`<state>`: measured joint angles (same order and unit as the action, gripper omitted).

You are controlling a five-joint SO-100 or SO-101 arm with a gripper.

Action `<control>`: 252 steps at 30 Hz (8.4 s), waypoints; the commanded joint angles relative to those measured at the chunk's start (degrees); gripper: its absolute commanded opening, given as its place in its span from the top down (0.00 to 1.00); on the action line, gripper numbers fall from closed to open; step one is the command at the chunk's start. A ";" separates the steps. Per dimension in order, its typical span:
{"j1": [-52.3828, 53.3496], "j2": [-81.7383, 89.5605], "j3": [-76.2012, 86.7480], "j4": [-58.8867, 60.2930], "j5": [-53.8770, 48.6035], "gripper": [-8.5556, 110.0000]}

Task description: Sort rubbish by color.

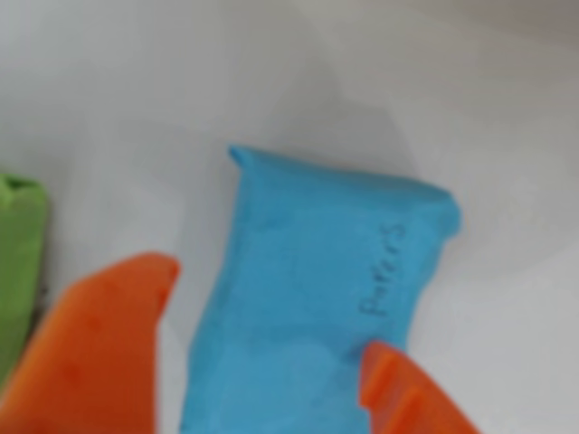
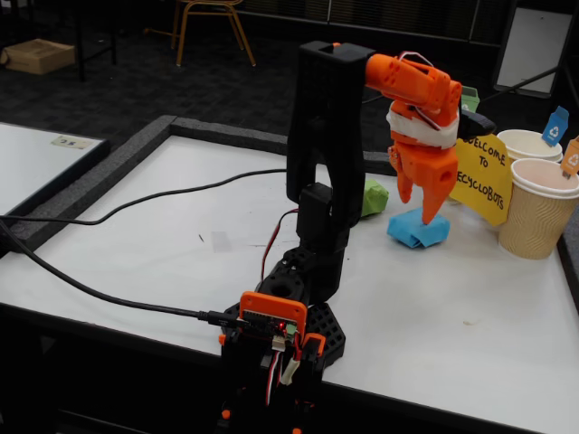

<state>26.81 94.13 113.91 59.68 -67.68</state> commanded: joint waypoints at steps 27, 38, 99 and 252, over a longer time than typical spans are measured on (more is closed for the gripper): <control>3.87 8.53 -6.59 1.85 0.26 0.93; 2.02 19.34 -21.53 20.39 0.26 0.93; -0.79 -0.44 -6.86 -4.92 6.50 0.80; -9.76 6.94 -17.23 25.05 -13.54 0.91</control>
<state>17.14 93.87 97.91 86.04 -76.38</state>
